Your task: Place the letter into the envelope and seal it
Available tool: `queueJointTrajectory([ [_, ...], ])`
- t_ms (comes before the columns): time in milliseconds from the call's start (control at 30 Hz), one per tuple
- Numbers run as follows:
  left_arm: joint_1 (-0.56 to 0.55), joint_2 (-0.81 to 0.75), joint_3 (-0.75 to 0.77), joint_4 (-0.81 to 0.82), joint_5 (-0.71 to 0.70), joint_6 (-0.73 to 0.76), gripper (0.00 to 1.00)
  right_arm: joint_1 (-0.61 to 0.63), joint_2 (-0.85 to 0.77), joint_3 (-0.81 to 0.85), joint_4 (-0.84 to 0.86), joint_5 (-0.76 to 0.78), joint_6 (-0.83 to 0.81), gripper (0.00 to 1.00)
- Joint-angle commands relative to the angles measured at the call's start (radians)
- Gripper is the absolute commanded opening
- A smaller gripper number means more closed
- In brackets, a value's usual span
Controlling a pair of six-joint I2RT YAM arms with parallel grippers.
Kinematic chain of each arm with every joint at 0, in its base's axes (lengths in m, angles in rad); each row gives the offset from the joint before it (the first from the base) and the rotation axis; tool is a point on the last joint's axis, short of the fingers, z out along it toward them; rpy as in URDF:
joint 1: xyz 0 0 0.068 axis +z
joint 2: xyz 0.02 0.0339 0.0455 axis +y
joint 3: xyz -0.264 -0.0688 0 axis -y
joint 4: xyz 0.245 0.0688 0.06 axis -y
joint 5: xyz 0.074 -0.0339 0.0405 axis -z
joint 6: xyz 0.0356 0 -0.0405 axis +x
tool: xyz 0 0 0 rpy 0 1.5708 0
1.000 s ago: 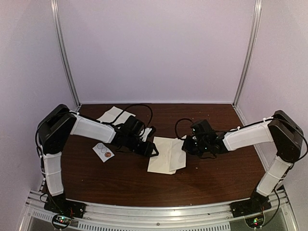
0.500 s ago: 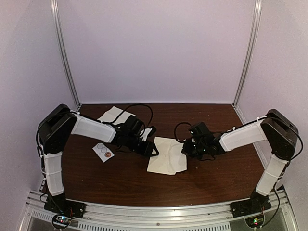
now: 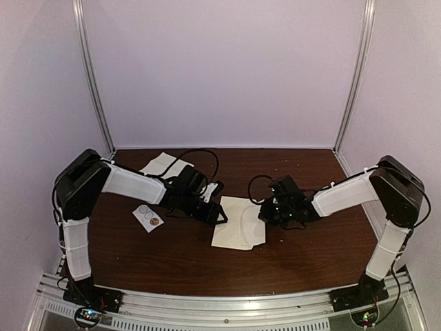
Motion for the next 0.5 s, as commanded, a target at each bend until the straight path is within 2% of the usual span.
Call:
queueJointTrajectory([
  [0,0.002,0.038,0.013,-0.006,0.024,-0.009,0.53,-0.003,0.023,0.026,0.038,-0.004,-0.001,0.00],
  [467,0.002,0.049,0.016,-0.006,0.041,-0.011,0.53,-0.002,0.050,0.031,0.070,-0.036,0.009,0.00],
])
